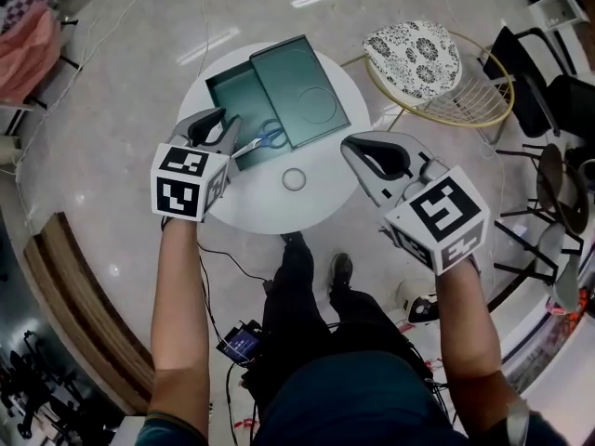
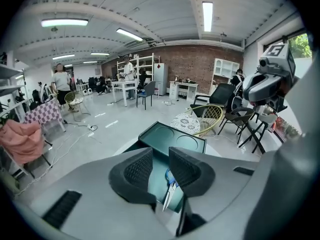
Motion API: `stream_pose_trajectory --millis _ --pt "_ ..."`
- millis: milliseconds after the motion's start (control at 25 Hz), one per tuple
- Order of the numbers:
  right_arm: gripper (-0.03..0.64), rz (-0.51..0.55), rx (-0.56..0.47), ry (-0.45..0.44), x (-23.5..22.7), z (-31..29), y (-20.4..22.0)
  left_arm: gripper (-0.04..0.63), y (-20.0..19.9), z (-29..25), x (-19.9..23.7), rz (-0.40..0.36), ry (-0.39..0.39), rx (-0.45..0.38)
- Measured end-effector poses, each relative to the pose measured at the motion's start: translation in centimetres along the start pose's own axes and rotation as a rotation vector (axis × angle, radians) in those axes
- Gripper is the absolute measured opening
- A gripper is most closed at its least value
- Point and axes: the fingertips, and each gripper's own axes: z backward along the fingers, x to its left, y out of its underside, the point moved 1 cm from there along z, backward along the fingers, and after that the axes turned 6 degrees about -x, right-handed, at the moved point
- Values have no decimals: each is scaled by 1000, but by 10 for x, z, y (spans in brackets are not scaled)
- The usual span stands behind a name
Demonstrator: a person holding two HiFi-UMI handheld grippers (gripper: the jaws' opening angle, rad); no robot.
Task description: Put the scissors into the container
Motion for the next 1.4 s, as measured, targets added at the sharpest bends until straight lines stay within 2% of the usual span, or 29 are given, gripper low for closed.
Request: stream_pose_trajectory --millis 200,440,760,1160,1400 --pt "38 67 -53 4 17 39 -32 107 -38 55 -23 -48 -31 -53" --pt "37 195 -157 7 47 82 -89 107 -80 134 -37 -138 -92 -117" --pt "37 283 -235 8 100 160 -153 106 -138 256 -86 -224 -145 -211" --pt "37 357 -331 2 161 267 -196 106 -190 389 -171 -319 -233 -325" --pt "37 395 -379 -11 179 329 -209 106 -215 439 -225 -345 -249 -358"
